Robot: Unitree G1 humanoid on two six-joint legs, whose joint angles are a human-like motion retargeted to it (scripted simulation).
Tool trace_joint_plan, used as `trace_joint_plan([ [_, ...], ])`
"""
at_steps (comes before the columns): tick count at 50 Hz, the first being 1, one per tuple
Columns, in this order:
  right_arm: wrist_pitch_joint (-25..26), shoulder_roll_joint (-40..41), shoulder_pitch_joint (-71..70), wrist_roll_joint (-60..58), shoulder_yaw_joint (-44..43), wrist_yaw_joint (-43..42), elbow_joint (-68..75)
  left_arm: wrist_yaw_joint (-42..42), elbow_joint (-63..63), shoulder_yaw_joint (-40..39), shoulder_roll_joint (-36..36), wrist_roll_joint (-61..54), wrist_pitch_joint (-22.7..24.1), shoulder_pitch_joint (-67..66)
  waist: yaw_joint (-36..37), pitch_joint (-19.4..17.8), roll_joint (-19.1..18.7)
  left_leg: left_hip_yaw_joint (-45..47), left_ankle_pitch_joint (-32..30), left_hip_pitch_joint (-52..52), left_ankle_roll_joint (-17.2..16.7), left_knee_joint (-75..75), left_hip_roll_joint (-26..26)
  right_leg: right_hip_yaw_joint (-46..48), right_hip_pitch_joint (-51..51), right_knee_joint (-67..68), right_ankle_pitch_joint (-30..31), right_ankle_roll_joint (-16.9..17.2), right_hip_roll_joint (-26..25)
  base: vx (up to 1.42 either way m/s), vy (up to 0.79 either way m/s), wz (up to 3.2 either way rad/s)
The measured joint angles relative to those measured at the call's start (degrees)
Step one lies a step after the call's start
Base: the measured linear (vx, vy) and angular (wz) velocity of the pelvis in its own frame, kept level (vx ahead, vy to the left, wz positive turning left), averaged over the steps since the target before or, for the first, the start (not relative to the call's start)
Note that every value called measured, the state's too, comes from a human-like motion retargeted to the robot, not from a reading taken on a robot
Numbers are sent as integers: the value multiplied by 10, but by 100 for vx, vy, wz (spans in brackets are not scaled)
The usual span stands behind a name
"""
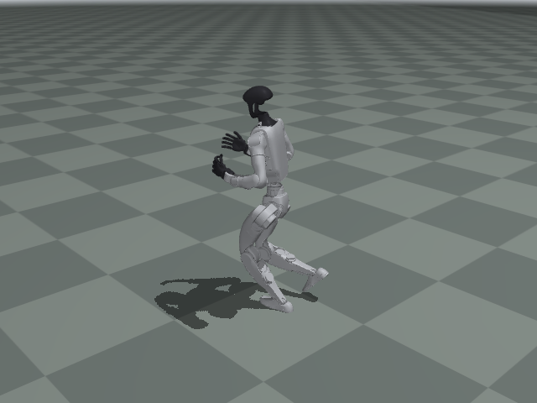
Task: Sport exercise
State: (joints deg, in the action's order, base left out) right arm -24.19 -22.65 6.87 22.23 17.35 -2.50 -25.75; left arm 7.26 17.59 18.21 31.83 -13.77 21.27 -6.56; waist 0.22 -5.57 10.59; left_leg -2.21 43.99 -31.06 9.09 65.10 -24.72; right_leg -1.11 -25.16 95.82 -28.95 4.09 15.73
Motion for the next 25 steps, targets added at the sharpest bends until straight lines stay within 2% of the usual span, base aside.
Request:
trace_joint_plan([
  [2,-5,-21,30,56,9,31,0,2,20,31,-23,-21,6,82,-44,11,-23,-15,-45,38,-49,-41,36,15,-50,-53,-22,-10,-44,28,-4,-67],
  [5,-6,-58,77,108,13,56,-5,10,51,65,-41,-63,26,178,-98,30,-57,-25,-148,71,-132,-83,87,37,-104,-192,-14,0,-115,26,-6,-58],
  [7,5,-79,107,122,9,72,-8,14,59,79,-42,-82,37,222,-107,38,-77,-28,-189,83,-166,-75,118,44,-115,-295,-3,8,-164,21,-6,-87],
  [10,18,-101,139,131,4,81,-14,20,55,82,-40,-102,35,249,-95,40,-97,-27,-206,112,-190,-13,161,61,-97,-382,-12,-3,-218,17,-4,-107],
  [12,25,-104,144,122,3,82,-7,25,35,78,-42,-113,18,228,-78,39,-93,-18,-167,126,-181,62,177,70,-97,-334,-71,-34,-223,16,-1,-90],
  [15,36,-106,104,85,5,85,3,45,-40,61,-47,-119,-26,158,-37,17,-85,7,-84,139,-146,183,220,78,-88,-242,-204,-97,-229,26,1,-83],
  [17,41,-94,32,51,18,76,18,63,-121,35,-54,-97,-54,91,14,4,-95,25,-47,105,-106,254,280,72,-85,-248,-211,-113,-262,34,5,-110],
  [18,41,-86,-6,39,23,70,22,72,-153,19,-53,-86,-65,54,36,3,-98,27,-35,79,-85,275,299,68,-77,-258,-211,-112,-271,44,7,-77],
  [20,40,-67,-62,24,21,57,10,89,-178,-14,-39,-69,-79,-31,76,5,-86,25,-24,23,-48,280,291,46,-47,-281,-211,-96,-268,54,9,-21],
  [23,28,-38,-98,23,1,33,-26,110,-157,-77,1,-73,-77,-163,125,15,-45,41,-38,-37,-23,164,225,20,20,-345,-155,-44,-212,62,11,27],
  [25,20,-25,-103,17,-6,22,-44,117,-145,-116,17,-81,-68,-240,145,29,-19,55,-61,-59,-24,48,175,18,54,-364,-72,5,-165,60,12,42],
])
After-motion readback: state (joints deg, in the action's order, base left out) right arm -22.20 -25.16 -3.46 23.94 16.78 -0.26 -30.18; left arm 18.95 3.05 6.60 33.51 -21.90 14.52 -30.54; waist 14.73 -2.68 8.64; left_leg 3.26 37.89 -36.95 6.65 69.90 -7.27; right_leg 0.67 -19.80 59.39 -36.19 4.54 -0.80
